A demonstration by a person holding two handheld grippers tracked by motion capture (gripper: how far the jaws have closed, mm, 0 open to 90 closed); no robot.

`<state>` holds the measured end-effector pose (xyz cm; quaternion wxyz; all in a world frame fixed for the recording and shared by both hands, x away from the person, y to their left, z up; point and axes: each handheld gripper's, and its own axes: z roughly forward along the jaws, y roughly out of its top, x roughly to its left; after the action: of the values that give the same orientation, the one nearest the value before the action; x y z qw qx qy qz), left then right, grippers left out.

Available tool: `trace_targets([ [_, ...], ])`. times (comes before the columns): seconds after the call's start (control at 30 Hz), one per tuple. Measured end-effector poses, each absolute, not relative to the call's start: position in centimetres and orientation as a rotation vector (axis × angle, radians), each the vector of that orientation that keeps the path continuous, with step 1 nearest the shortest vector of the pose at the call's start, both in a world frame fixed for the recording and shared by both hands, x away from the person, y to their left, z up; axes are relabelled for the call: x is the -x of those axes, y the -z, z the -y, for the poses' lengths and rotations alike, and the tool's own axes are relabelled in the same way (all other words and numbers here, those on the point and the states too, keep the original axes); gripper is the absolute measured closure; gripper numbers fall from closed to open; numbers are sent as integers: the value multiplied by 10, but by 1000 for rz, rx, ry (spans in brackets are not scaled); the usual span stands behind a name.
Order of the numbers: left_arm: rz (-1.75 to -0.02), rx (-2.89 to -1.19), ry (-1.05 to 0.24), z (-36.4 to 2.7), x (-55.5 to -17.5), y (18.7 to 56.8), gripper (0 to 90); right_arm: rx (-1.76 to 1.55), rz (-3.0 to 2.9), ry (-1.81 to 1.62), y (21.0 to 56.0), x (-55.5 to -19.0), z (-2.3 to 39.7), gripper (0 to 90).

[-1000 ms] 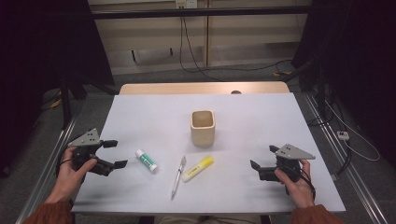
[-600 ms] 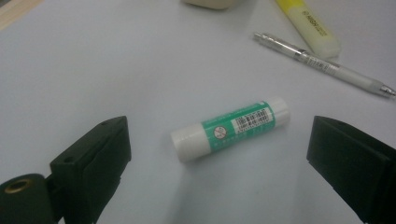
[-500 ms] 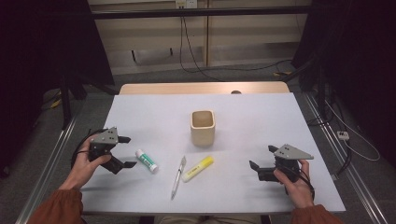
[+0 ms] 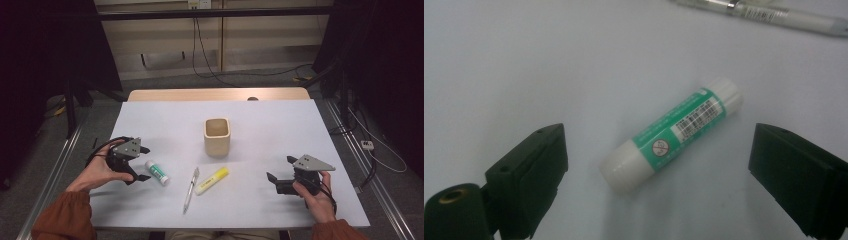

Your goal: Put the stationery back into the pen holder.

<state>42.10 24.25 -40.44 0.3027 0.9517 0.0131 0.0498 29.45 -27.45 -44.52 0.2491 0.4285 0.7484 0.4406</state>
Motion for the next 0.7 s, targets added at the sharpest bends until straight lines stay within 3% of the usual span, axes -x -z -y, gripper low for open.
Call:
trace_targets([
  [0.33, 83, -2607, -133, -226, -428, 410, 117, -1165, -2042, -1206, 446, -295, 274, 73],
  [0.7, 220, -2712, -130, -215, -433, 414, 217, -1162, -2043, -1211, 446, -296, 275, 73],
])
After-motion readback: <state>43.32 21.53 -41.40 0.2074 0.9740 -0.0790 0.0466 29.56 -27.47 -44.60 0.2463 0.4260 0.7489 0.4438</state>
